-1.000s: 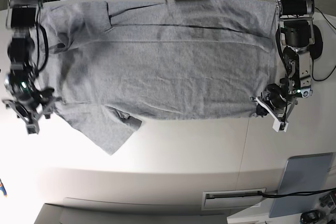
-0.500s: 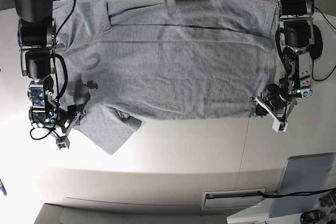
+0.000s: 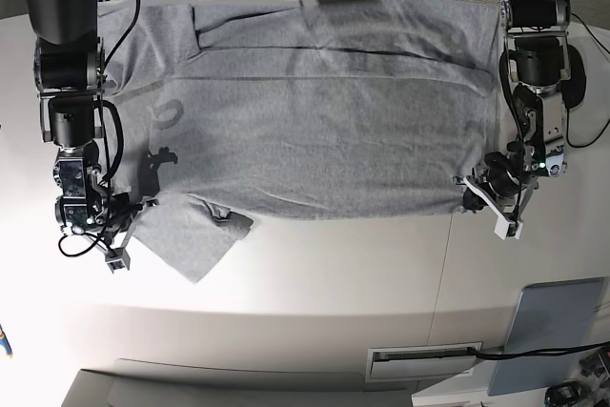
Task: Fold the T-shirt properly
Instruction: 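Lift the hem and fold it over onto the folded shoulder edge, then release the hem and reposition both grippers on the folded strip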
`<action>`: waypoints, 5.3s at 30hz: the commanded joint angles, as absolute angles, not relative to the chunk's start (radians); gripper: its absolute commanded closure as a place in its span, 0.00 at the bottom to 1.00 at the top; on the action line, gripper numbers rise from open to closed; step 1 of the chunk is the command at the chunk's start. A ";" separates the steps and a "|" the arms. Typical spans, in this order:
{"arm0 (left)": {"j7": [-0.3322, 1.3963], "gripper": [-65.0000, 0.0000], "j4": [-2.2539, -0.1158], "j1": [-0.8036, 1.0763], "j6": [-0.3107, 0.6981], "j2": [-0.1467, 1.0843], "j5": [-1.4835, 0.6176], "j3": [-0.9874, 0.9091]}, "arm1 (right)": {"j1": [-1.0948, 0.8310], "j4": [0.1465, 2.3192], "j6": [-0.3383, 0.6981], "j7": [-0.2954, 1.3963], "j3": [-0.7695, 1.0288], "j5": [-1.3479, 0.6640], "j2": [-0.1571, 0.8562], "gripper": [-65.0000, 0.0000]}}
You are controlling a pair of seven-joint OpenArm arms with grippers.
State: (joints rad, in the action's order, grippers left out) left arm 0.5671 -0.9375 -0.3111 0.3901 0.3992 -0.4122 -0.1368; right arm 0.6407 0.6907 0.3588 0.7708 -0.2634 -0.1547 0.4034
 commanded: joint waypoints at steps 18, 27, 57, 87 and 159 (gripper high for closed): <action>0.607 1.00 -0.938 -0.313 0.393 0.405 -0.396 -0.134 | 0.665 0.770 0.374 0.563 -0.262 -0.104 0.443 0.50; 0.609 1.00 -0.938 -0.313 0.393 0.405 -0.396 -0.134 | 0.666 0.652 0.361 0.493 -0.262 -0.104 0.442 0.50; 0.621 1.00 -1.355 -0.121 0.323 0.464 -0.450 -0.134 | 0.408 1.261 0.142 0.797 -0.257 -0.154 0.596 1.00; 0.871 1.00 -1.593 0.172 0.494 0.466 -0.633 -0.344 | -0.581 2.088 -0.021 0.944 0.154 0.072 0.570 1.00; 1.019 0.72 -1.605 0.382 0.506 0.466 -0.962 -0.344 | -0.678 2.086 -0.020 0.941 0.152 0.091 0.541 0.85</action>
State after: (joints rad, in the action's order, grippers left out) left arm 1.0172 -1.5963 0.3828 0.5064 0.4492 -0.9516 -0.3405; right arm -0.6785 2.0705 -0.0078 0.9581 0.1413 0.0780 0.5266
